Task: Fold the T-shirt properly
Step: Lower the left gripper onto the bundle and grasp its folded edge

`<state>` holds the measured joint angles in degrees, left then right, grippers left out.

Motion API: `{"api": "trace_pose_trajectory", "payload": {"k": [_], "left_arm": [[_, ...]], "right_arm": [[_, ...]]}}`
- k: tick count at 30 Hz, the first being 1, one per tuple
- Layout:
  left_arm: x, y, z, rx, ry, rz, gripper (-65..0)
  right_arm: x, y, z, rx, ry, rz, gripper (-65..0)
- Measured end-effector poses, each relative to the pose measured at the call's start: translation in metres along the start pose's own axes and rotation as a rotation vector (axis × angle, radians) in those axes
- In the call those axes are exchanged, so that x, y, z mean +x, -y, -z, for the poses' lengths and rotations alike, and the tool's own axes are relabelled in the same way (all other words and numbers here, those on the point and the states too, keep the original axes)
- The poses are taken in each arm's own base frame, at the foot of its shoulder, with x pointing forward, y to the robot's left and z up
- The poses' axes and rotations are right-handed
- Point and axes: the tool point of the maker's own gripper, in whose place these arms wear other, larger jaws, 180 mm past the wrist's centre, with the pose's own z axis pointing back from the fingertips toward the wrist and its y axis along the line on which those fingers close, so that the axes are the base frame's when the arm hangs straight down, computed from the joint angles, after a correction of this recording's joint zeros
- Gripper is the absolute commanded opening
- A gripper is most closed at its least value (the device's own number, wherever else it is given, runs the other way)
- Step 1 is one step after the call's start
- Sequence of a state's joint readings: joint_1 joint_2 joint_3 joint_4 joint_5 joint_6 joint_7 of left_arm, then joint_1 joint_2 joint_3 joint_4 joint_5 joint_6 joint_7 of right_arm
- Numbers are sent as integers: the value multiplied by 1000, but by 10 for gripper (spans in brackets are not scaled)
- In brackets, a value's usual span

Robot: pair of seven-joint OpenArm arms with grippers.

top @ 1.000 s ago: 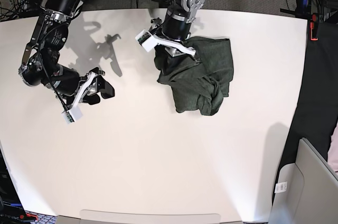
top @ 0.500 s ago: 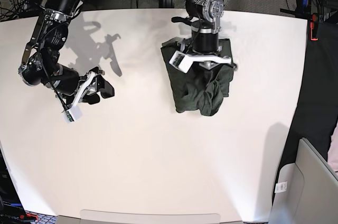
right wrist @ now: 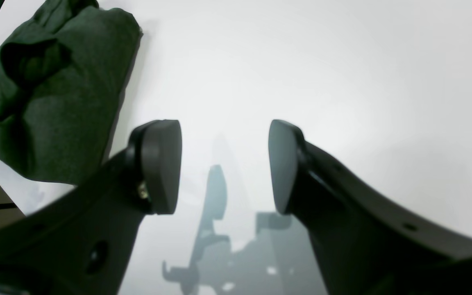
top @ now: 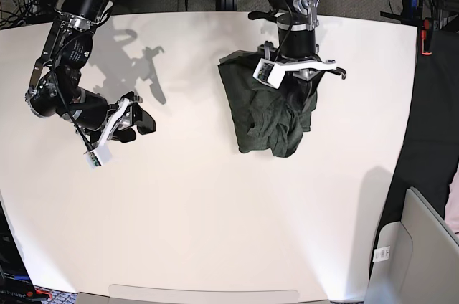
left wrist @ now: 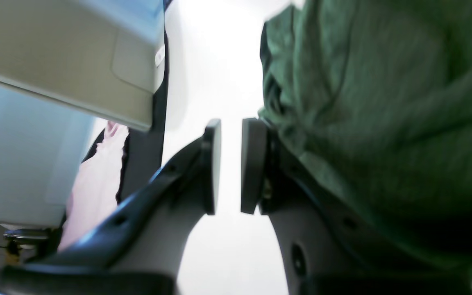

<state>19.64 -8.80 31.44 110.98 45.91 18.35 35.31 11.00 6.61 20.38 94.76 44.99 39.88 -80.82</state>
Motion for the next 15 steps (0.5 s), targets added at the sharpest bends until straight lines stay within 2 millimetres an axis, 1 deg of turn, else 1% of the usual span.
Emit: {"api": "trace_pose_trajectory", "payload": {"k": [2,5,7,9,12,15], "left_arm": [[20,-8,-1,37,48,-40,-487],[33,0,1,14,52,-90,-375],[40,5,2,1,53,-128,-332],[44,9,5,-31,53,-181,-308],[46,20,9,-105,41,-217,-306],[47,24,10,-129,40,-232,-306]], "right_arm": [[0,0,0,-1,-1,0,-313],[2,-4,0,19,13,3,-313],[4,-6,0,33,25,6,-313],[3,-6,0,32,21,7,-313],[0,-6,0,30,16,10,-313],[-3,-6,0,33,10,15,-313]]}}
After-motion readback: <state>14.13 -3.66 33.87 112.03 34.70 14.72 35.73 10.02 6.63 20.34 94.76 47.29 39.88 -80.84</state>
